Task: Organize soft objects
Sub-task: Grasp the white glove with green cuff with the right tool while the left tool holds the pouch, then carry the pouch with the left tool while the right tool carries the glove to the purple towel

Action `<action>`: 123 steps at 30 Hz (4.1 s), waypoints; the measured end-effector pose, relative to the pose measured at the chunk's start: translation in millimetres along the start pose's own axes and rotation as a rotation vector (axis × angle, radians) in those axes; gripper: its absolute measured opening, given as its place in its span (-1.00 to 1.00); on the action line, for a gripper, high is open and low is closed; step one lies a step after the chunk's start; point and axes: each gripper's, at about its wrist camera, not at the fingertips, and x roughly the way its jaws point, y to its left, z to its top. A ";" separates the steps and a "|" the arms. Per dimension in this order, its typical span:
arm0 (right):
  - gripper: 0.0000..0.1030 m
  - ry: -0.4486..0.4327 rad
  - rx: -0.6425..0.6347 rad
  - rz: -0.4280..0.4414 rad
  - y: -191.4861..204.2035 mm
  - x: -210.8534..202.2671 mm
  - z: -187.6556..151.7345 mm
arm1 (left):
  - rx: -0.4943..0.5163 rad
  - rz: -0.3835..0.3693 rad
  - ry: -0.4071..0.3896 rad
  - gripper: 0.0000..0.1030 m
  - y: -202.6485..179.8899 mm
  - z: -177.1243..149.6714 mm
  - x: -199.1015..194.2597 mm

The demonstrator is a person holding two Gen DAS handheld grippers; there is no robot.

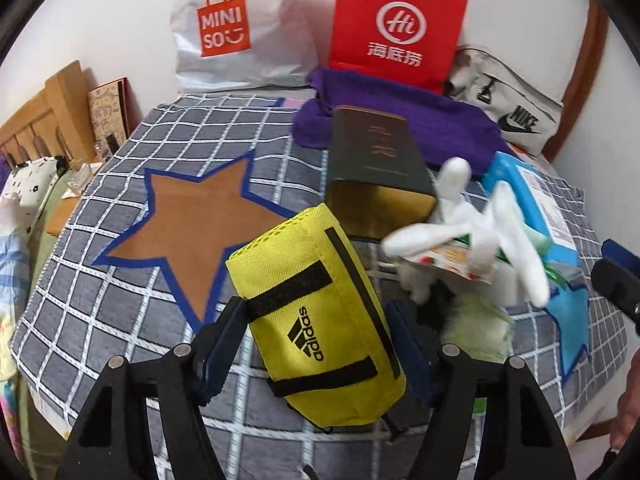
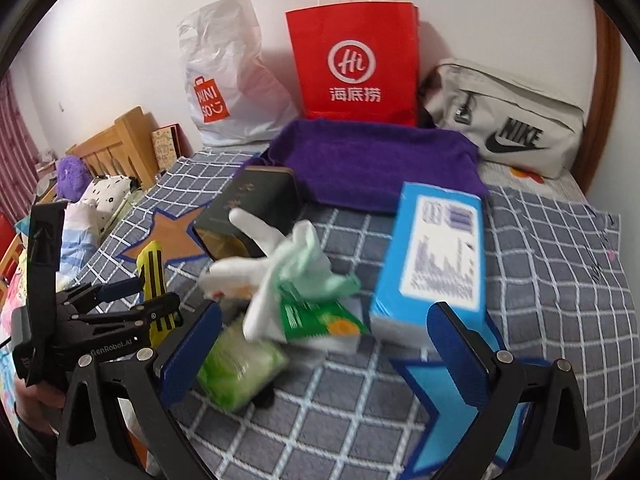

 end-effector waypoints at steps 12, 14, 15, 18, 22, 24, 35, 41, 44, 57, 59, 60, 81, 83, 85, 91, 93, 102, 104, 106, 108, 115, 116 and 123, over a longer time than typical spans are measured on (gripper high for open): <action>0.45 0.109 -0.021 0.047 9.7 62.9 33.5 | 0.014 -0.049 0.031 0.35 5.5 0.8 25.4; 0.31 0.150 -0.007 0.048 8.3 76.2 34.4 | 0.013 -0.055 0.029 0.37 6.8 1.4 27.2; 0.15 0.174 -0.003 0.058 7.9 84.4 33.9 | 0.016 -0.058 0.027 0.38 7.1 1.7 28.1; -0.83 0.205 -0.014 0.089 9.6 96.9 31.9 | 0.018 -0.064 0.023 0.39 8.3 3.1 30.4; -0.83 0.121 -0.024 0.108 9.5 81.9 33.8 | 0.009 -0.069 0.018 0.39 9.9 5.1 32.2; -0.83 0.061 -0.014 0.125 6.7 62.4 37.3 | 0.011 -0.066 0.015 0.39 9.7 5.1 32.7; -0.83 -0.092 0.033 0.072 -31.0 -32.6 15.4 | 0.010 -0.009 0.030 0.40 6.0 -2.3 27.2; -0.82 -0.063 0.067 -0.008 -66.1 -63.5 -33.9 | 0.016 0.053 0.043 0.48 -1.7 -7.9 29.4; -0.82 -0.020 0.098 -0.002 -80.7 -56.7 -56.9 | 0.015 0.101 0.051 0.40 -5.5 -9.5 34.0; 0.25 0.098 0.238 0.035 -112.9 6.8 -96.5 | -0.006 0.072 0.061 -0.10 -7.0 2.2 15.4; 0.25 0.114 0.235 0.054 -110.1 14.2 -96.9 | 0.000 0.064 0.056 -0.10 -9.7 5.4 11.5; 0.25 0.111 0.218 0.053 -106.8 15.5 -96.6 | 0.006 0.064 0.052 -0.10 -11.5 7.2 9.6; -0.68 -0.059 0.059 0.112 -75.4 -52.4 -26.6 | 0.025 0.003 -0.019 -0.10 -22.6 65.7 -26.5; -0.68 -0.076 0.058 0.100 -77.2 -50.4 -12.5 | 0.027 -0.002 -0.023 -0.10 -24.5 74.9 -27.4; -0.68 -0.083 0.066 0.085 -78.5 -45.5 3.5 | 0.037 -0.005 -0.040 -0.10 -28.4 86.2 -29.6; -0.68 -0.103 0.075 0.064 -81.9 -29.4 43.0 | 0.058 -0.023 -0.053 -0.09 -41.1 114.3 -25.5; -0.68 -0.113 0.078 0.035 -84.8 -22.3 54.9 | 0.061 -0.024 -0.054 -0.09 -43.4 121.6 -21.3; -0.68 -0.098 0.097 -0.037 -109.6 35.1 111.9 | 0.049 -0.056 -0.029 -0.09 -51.9 170.6 16.9; -0.68 -0.080 0.104 -0.039 -114.7 47.9 120.8 | 0.048 -0.054 -0.023 -0.09 -53.3 180.5 26.8; -0.68 -0.060 0.109 -0.042 -119.7 64.1 130.7 | 0.049 -0.053 -0.014 -0.09 -54.8 188.2 36.2; -0.67 -0.039 0.114 -0.036 -122.8 78.2 138.6 | 0.047 -0.057 0.003 -0.09 -56.1 195.7 48.4; -0.67 -0.033 0.113 -0.019 -130.3 111.2 172.7 | 0.069 -0.042 0.027 -0.09 -65.3 219.0 76.9; -0.67 -0.031 0.111 -0.023 -132.1 116.0 177.0 | 0.071 -0.041 0.029 -0.09 -66.8 222.4 80.2; -0.67 -0.016 0.076 -0.050 -141.8 141.5 191.8 | 0.069 -0.027 0.053 -0.09 -73.6 244.4 108.3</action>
